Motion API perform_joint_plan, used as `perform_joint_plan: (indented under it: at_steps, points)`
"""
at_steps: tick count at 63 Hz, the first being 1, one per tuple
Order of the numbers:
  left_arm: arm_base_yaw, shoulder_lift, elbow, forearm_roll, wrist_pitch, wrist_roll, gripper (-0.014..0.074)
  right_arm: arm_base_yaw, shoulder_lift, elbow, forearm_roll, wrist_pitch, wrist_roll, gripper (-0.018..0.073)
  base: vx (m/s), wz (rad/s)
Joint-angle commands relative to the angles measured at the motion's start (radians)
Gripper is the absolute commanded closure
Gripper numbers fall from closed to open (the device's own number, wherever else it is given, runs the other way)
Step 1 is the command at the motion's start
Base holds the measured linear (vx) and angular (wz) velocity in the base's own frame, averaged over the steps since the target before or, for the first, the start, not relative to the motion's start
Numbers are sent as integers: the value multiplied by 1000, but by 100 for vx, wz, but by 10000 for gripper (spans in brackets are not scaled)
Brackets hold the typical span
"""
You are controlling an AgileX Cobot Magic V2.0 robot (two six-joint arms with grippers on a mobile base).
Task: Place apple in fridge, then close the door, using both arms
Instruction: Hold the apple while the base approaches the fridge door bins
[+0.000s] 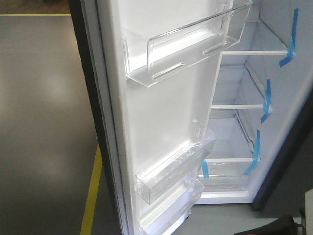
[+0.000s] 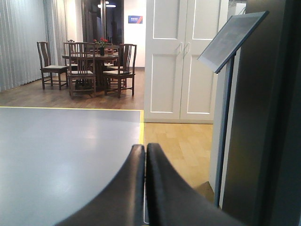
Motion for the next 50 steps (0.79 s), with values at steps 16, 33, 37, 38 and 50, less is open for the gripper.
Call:
perform_joint_plan:
  at_steps: [16,33,37,38,50]
  points:
    - [0,-15,21,-4,-75,-3,603,1,2,-29,45,-39,-2,253,7,0]
    - [0,-15,21,-4,-75,-3,603,1,2,-29,45,-39,-2,253,7,-1]
    - [0,-15,21,-4,-75,-3,603,1,2,-29,45,-39,-2,253,5,-2]
    - [0,-15,21,-4,-75,-3,603,1,2,-29,45,-39,-2,253,5,-3]
    - [0,-15,21,-4,-75,-3,603,1,2,-29,45,-39,-2,253,2,-2]
